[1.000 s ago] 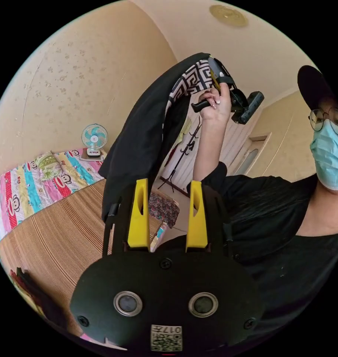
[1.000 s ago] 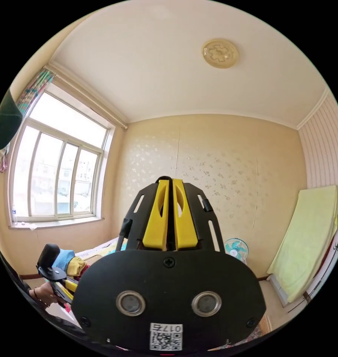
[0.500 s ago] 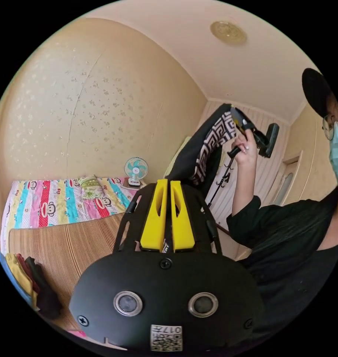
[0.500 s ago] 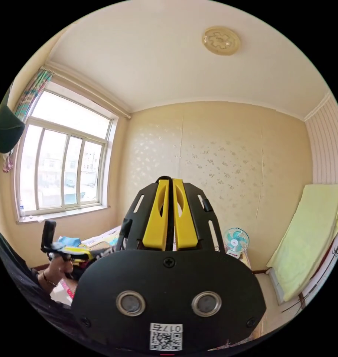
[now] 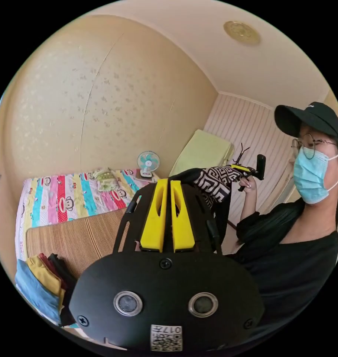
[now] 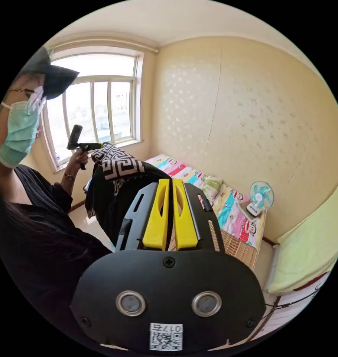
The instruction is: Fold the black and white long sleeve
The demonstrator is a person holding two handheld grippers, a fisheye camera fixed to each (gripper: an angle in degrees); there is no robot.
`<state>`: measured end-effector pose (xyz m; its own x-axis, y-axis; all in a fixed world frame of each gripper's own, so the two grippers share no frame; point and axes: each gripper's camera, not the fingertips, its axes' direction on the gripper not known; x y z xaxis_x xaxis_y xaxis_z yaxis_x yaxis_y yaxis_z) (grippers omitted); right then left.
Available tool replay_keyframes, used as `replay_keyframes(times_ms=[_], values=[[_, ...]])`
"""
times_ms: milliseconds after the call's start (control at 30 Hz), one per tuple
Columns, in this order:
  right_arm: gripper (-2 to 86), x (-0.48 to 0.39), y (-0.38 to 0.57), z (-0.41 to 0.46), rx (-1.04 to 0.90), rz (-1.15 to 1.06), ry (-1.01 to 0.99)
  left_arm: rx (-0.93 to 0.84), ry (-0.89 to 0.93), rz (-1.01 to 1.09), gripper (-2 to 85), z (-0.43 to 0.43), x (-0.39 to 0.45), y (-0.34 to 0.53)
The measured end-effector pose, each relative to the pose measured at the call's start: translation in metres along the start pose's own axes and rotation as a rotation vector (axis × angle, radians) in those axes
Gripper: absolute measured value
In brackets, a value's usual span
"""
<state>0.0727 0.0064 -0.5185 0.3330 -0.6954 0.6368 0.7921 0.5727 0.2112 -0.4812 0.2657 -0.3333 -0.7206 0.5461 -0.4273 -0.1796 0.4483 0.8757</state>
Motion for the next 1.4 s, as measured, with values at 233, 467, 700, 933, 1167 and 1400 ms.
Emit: replay_keyframes(times_ms=[233, 467, 700, 933, 1167, 1400], values=[[3.6, 0.208, 0.023, 0.382, -0.594, 0.255, -0.245, -0.451, -0.04, -0.417, 0.2, 0.219, -0.307, 0.011], [10.7, 0.233, 0.168, 0.567, -0.752, 0.516, -0.17, -0.494, -0.321, -0.777, 3.2, 0.286, -0.469, 0.136], [12.4, 0.23, 0.402, 0.51, -1.095, 0.669, 0.198, -0.712, -0.162, -0.828, 7.3, 0.284, -0.409, 0.255], [6.1, 0.324, 0.433, 0.426, -1.147, 0.697, 0.042, -0.824, -0.15, -0.892, 12.1, 0.269, -0.38, 0.264], [11.8, 0.433, 0.407, 0.29, -0.527, 0.952, 0.239, -0.76, -0.236, -0.841, 11.9, 0.214, -0.421, 0.209], [6.6, 0.299, 0.497, 0.348, -0.874, 0.783, -0.533, -0.778, -0.094, -0.863, 3.8, 0.178, -0.463, 0.203]])
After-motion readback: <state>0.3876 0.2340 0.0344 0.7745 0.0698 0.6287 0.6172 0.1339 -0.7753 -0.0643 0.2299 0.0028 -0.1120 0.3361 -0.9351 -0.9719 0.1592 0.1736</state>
